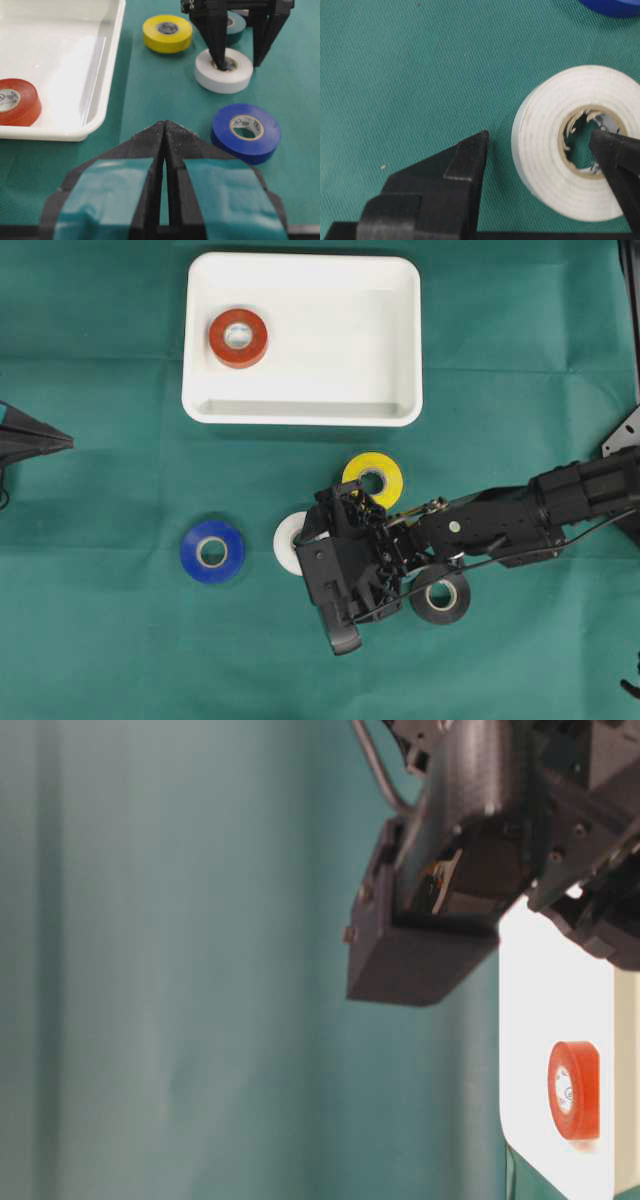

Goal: Put the tape into the white case with the right arm.
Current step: 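Close the right gripper on the white tape roll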

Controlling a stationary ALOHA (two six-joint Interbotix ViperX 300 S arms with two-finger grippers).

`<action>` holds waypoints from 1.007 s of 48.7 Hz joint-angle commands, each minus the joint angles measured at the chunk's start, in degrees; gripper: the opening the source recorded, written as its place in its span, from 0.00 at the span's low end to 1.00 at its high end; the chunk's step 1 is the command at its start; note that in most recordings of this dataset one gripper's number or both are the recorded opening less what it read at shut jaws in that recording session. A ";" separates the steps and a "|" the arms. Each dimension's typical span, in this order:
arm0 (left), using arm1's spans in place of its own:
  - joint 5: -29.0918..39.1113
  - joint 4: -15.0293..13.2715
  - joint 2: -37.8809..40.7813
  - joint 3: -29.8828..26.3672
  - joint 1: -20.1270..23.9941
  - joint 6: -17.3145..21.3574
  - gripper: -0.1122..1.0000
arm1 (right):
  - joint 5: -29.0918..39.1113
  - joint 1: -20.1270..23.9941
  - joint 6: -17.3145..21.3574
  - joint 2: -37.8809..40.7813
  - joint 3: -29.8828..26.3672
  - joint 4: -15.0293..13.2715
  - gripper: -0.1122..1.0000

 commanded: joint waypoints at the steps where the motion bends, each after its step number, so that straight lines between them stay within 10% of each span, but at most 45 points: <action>1: -0.53 0.00 0.53 -0.70 0.18 0.09 0.10 | -0.09 0.35 0.09 -0.62 -1.58 0.00 0.59; 12: -0.53 0.00 0.53 -0.70 0.18 0.09 0.10 | 0.00 0.53 0.18 0.44 -2.37 0.00 0.55; 26: -0.53 0.09 0.44 -0.70 0.18 0.09 0.10 | 1.67 0.53 0.18 0.35 -3.16 -0.09 0.13; 49: -0.53 0.00 0.44 -0.70 0.18 0.09 0.10 | 4.83 0.62 0.18 -1.93 -3.78 0.00 0.13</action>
